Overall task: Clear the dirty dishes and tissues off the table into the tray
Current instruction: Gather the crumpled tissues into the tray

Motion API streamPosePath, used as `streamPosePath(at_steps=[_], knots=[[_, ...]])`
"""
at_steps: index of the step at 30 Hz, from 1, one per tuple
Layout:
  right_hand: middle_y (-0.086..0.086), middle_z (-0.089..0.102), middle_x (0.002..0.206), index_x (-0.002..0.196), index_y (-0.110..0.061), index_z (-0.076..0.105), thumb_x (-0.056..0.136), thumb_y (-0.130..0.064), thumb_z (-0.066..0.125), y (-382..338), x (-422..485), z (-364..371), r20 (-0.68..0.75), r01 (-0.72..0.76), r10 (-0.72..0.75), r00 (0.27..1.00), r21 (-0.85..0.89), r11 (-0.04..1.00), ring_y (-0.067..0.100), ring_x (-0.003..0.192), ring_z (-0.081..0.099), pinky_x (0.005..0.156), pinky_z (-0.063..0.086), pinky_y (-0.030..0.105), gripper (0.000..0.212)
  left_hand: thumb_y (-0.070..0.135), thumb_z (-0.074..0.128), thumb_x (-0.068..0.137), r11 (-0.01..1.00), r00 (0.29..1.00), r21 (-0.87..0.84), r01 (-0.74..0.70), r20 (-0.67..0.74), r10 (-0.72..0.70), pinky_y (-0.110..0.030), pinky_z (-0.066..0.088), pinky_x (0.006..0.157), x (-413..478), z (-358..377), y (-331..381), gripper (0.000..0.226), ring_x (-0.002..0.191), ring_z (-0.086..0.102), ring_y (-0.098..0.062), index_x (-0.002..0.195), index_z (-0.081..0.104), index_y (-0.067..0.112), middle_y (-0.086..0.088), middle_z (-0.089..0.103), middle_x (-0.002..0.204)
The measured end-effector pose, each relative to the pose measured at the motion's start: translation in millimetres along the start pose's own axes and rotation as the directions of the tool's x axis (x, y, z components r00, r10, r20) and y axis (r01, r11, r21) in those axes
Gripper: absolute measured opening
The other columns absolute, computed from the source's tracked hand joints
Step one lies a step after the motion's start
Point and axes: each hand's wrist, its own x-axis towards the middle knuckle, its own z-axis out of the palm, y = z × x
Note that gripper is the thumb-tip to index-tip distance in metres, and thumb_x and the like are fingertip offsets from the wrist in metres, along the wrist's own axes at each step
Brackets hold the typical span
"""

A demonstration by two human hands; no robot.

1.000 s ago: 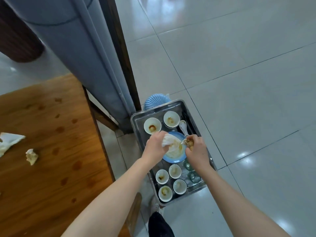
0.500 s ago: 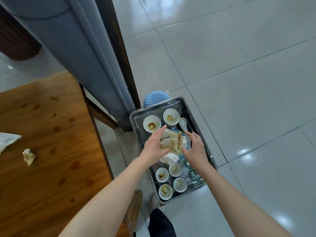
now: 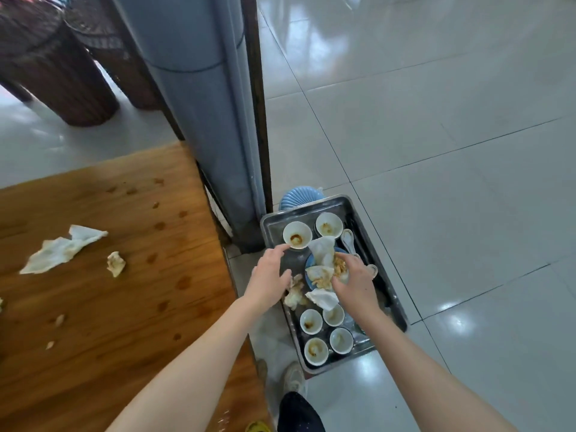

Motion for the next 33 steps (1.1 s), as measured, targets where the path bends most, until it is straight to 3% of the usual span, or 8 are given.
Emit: streamPosePath(at_steps=[4, 8, 16, 22, 33], knots=[[0.000, 0.051, 0.129, 0.129, -0.019, 0.052, 0.082, -0.002, 0.060, -37, -17, 19, 0.018, 0.071, -0.071, 0.997, -0.003, 0.997, 0.017, 0.121, 0.046, 0.103, 0.038, 0.032, 0.051, 0.014, 0.057, 0.094, 1.000, 0.997, -0.007, 0.013, -0.079, -0.013, -0.042, 0.041, 0.106, -31, -38, -22, 0.053, 0.123, 0.049, -0.017, 0.142, 0.038, 0.025, -0.001, 0.051, 0.130], [0.001, 0.054, 0.128, 0.130, -0.017, 0.052, 0.084, -0.003, 0.061, -77, -37, 47, 0.057, 0.156, -0.154, 0.986, -0.038, 0.987, 0.017, 0.121, 0.047, 0.101, 0.035, 0.026, 0.049, 0.014, 0.053, 0.096, 0.999, 0.993, -0.001, 0.038, -0.110, -0.038, -0.040, 0.041, 0.105, -68, -80, -55, 0.049, 0.122, 0.048, -0.019, 0.141, 0.040, 0.026, 0.001, 0.048, 0.131], [0.001, 0.051, 0.134, 0.132, -0.019, 0.051, 0.086, -0.007, 0.060, -164, -73, 112, 0.154, 0.300, -0.285, 0.946, -0.089, 0.950, 0.021, 0.125, 0.046, 0.105, 0.039, 0.041, 0.049, 0.015, 0.056, 0.096, 0.984, 0.953, 0.008, 0.180, -0.247, -0.173, -0.038, 0.042, 0.108, -137, -168, -136, 0.051, 0.130, 0.044, -0.018, 0.143, 0.040, 0.027, -0.001, 0.046, 0.142], [-0.002, 0.048, 0.138, 0.134, -0.024, 0.049, 0.089, -0.009, 0.058, -220, -83, 175, 0.201, 0.405, -0.378, 0.904, -0.119, 0.906, 0.015, 0.129, 0.041, 0.107, 0.032, 0.029, 0.049, 0.015, 0.057, 0.095, 0.956, 0.887, -0.021, 0.293, -0.366, -0.280, -0.037, 0.040, 0.109, -180, -215, -197, 0.051, 0.129, 0.044, -0.019, 0.143, 0.043, 0.027, 0.000, 0.046, 0.142], [-0.003, 0.042, 0.141, 0.135, -0.024, 0.047, 0.087, -0.004, 0.060, -297, -52, 278, 0.294, 0.450, -0.388, 0.874, -0.188, 0.873, 0.015, 0.124, 0.044, 0.092, 0.036, 0.019, 0.054, 0.016, 0.057, 0.095, 0.936, 0.855, -0.125, 0.330, -0.381, -0.352, -0.032, 0.039, 0.107, -210, -280, -295, 0.048, 0.129, 0.044, -0.019, 0.141, 0.045, 0.026, -0.001, 0.046, 0.141]])
